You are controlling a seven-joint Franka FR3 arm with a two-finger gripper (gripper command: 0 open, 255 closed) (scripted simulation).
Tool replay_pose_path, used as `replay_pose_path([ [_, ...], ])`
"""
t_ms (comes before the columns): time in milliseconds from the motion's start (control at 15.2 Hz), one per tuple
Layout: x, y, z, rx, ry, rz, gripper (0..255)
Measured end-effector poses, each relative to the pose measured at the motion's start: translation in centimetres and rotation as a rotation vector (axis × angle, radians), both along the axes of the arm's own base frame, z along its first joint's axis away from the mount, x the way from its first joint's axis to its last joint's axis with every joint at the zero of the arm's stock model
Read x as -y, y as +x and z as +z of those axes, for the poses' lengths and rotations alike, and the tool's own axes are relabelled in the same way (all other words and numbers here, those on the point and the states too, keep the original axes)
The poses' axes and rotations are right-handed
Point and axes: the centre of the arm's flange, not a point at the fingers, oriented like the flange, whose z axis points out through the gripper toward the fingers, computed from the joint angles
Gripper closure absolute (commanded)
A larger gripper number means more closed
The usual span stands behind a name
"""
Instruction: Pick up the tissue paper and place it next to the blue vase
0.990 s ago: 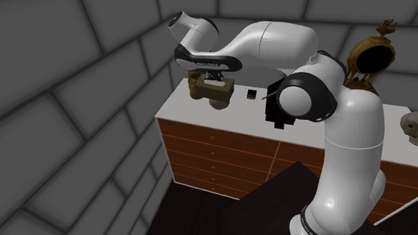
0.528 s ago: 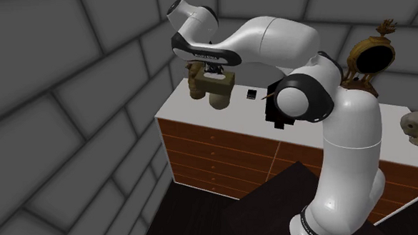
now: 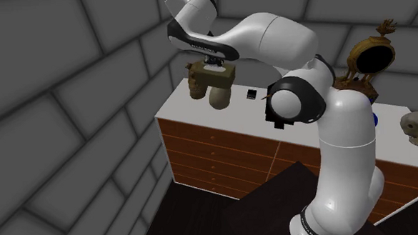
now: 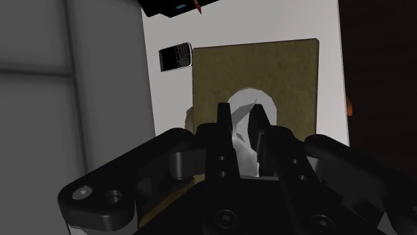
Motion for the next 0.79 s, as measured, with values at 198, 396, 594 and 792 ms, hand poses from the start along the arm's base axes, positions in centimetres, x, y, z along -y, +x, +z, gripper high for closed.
replay_pose_path([
  [198,1.0,-1.1,0.8,0.0,0.0,0.0,255],
  [396,3.5,-4.0,0.9,0.0,0.0,-0.001,255],
  [594,6.1,-7.0,1.0,0.0,0.0,-0.001,255],
  [792,8.7,-10.1,1.0,0.0,0.0,-0.001,255],
])
